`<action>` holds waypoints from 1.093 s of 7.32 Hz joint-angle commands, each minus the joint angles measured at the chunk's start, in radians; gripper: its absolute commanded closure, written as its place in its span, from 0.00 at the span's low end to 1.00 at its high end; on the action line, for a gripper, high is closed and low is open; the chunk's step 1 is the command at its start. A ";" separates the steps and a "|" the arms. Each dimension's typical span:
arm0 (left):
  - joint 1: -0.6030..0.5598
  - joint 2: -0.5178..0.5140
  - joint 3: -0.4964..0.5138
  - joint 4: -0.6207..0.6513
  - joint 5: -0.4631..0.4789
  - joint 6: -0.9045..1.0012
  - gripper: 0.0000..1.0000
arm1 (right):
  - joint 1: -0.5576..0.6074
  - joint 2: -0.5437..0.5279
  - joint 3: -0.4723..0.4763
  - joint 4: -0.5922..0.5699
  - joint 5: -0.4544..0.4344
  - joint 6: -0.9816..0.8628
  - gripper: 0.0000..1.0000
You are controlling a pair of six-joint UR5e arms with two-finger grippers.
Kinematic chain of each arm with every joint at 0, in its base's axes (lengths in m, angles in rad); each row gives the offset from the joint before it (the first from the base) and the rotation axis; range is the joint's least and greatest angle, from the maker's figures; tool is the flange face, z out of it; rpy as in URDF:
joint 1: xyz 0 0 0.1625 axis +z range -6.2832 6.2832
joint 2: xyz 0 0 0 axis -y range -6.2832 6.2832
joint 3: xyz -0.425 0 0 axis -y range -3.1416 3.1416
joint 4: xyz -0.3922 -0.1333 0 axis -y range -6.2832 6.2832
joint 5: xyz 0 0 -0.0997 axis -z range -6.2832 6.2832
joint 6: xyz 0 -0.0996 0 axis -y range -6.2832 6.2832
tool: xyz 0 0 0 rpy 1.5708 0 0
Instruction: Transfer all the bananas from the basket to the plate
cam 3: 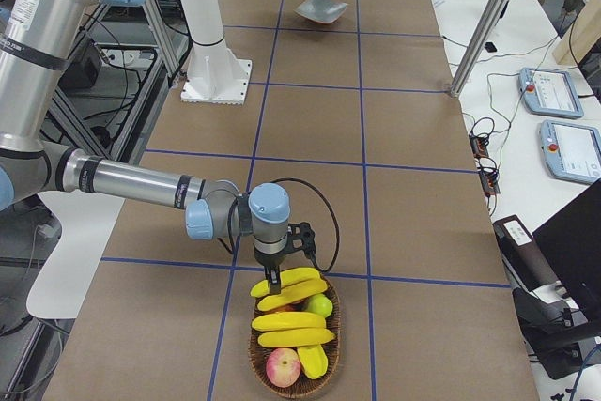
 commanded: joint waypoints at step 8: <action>-0.002 0.002 0.005 0.000 0.007 0.011 0.00 | -0.033 0.026 -0.047 0.003 -0.004 -0.009 0.33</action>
